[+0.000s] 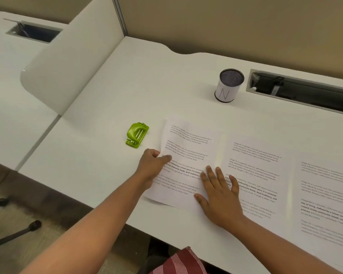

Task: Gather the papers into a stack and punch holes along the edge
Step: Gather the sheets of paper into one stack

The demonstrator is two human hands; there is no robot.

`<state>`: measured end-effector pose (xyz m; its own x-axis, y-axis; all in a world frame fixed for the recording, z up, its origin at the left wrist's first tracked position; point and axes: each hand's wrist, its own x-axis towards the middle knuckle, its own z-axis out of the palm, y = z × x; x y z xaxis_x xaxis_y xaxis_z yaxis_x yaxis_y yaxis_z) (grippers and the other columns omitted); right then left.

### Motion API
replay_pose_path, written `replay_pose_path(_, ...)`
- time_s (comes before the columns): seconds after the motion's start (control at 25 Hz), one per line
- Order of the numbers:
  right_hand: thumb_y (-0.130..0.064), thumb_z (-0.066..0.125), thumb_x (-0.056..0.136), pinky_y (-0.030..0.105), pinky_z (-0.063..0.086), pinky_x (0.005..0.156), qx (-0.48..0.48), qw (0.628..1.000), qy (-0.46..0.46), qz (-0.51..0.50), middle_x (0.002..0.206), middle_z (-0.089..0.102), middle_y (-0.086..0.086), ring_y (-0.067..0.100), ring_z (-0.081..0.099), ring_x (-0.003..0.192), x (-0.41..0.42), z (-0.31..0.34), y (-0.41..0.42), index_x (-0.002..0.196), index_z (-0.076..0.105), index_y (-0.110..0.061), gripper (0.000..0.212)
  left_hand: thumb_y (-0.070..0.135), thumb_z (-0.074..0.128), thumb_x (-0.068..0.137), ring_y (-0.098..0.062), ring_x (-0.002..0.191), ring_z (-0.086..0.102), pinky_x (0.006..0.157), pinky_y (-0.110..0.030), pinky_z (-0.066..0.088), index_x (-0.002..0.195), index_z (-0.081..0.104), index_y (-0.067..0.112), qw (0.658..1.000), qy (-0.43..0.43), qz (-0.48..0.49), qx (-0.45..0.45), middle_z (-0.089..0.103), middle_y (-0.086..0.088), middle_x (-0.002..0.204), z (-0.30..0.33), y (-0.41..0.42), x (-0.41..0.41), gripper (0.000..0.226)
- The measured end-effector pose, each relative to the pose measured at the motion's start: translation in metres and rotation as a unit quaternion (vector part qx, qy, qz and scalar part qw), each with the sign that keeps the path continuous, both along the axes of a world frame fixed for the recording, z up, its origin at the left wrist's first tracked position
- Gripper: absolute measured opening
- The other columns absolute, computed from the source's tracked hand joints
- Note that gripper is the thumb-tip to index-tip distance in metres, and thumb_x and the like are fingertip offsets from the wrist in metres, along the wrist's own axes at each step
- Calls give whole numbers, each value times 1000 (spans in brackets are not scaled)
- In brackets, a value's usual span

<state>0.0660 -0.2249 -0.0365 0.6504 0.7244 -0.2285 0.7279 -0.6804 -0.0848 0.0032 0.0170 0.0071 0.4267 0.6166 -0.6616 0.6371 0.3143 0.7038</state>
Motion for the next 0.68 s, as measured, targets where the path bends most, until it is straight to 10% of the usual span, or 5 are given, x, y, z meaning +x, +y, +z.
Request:
replay_pose_path(0.28,-64,25,95,50,-7,118,38,998,48,2,169,9,-3,18,3,155,-1,5,-9,157,26,-28,72,14,67,95,-18,99,73,85,-36,59,126,65,15,992,-36,-106,56,74,1,117,11,7,-18,30)
replay_pose_path(0.68,-49,65,87,56,30,109,95,913,93,-386,158,29,8,33,35,141,53,39,-87,155,28,-17,83,14,57,102,-24,97,76,81,-42,61,114,70,15,985,-167,-22,-38,78,-5,109,28,1,-28,18)
